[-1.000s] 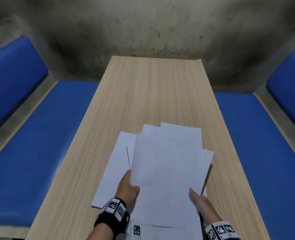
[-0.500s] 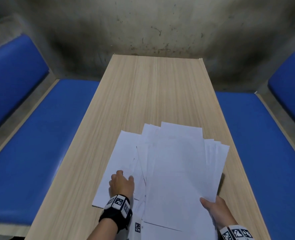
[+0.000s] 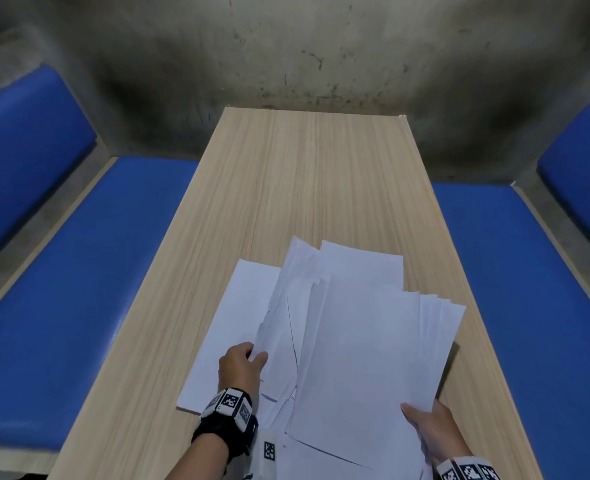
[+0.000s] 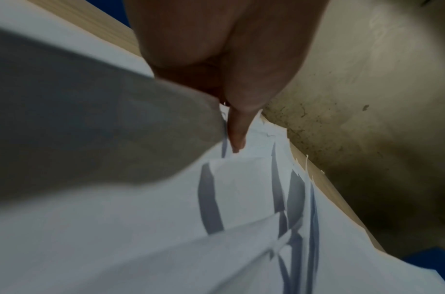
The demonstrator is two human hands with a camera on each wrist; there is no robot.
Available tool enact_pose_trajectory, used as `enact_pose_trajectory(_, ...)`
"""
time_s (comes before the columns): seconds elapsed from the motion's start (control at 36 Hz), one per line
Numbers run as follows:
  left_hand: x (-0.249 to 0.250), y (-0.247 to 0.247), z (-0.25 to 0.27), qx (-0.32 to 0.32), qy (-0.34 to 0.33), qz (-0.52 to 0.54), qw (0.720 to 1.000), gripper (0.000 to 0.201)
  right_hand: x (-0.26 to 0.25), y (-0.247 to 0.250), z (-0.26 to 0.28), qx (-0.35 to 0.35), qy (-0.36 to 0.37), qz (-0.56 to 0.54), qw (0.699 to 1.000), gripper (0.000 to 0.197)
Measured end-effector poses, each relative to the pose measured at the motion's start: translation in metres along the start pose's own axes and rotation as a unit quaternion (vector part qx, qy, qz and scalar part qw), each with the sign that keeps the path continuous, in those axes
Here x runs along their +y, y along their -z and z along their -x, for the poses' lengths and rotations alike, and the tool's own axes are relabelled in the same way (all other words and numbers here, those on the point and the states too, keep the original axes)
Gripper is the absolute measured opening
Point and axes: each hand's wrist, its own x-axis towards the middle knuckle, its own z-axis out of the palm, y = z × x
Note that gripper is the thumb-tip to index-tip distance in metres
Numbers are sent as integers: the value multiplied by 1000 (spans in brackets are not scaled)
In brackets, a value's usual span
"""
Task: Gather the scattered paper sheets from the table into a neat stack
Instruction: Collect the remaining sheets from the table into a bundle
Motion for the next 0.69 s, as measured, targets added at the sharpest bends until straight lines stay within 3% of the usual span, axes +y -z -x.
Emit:
enact_pose_trajectory(0.19, -7, 32, -8, 30, -27, -32, 999, 46, 0, -1, -2, -6, -11, -20, 1000, 37)
enact_pose_trajectory(0.42, -13, 59, -25, 35, -4, -48, 998, 16, 1, -2, -5, -5, -10, -18, 1000, 35)
enact_pose_trajectory(0.53, -18, 71, -40, 53, 24, -71, 996, 13, 0, -2, -5, -2, -8, -14, 1000, 35)
enact_pose_trajectory(0.69, -15, 76, -44, 59, 38, -164, 984, 31, -1, -3, -5, 0, -12, -15, 1000, 39)
